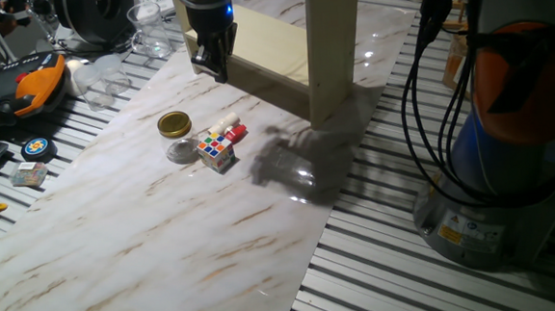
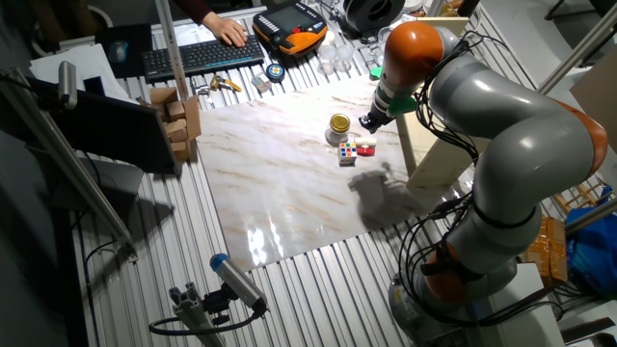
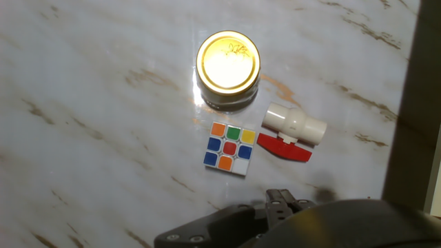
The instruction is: Take the object down from the shelf
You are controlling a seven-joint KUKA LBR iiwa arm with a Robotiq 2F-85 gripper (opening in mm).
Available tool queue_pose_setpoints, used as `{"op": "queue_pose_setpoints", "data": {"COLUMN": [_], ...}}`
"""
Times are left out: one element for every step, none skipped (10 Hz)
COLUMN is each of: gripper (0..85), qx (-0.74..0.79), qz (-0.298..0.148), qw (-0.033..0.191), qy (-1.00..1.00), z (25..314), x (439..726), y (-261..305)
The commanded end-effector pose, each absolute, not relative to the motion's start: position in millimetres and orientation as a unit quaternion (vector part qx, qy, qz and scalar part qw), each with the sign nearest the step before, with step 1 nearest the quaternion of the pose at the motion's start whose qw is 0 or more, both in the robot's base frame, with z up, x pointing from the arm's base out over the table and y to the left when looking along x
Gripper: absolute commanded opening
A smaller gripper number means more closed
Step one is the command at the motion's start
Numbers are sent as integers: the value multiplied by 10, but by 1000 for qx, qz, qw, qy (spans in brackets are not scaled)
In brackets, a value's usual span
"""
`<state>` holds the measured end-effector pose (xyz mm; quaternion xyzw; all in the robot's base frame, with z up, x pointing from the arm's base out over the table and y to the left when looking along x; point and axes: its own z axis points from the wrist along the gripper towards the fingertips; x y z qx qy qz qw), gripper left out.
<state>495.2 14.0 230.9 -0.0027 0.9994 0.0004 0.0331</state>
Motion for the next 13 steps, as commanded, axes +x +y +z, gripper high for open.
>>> {"op": "queue_pose_setpoints", "data": {"gripper": [0, 0, 0, 0, 0, 0, 0, 0, 0, 0, 0, 0, 0], "qx": [-3, -3, -3, -3, -3, -3, -3, -3, -3, -3, -2, -2, -2], "qz": [1, 2, 2, 2, 2, 2, 2, 1, 1, 1, 1, 1, 1], "qw": [33, 33, 33, 33, 33, 33, 34, 35, 35, 35, 35, 35, 35], "qy": [999, 999, 999, 999, 999, 999, 999, 999, 999, 999, 999, 999, 999], "z": [2308, 2308, 2308, 2307, 2306, 2302, 2298, 2297, 2296, 2294, 2291, 2288, 2283], "x": [4951, 4950, 4950, 4950, 4949, 4947, 4944, 4942, 4942, 4938, 4935, 4934, 4935], "y": [140, 139, 139, 137, 137, 136, 136, 136, 136, 138, 136, 135, 135]}}
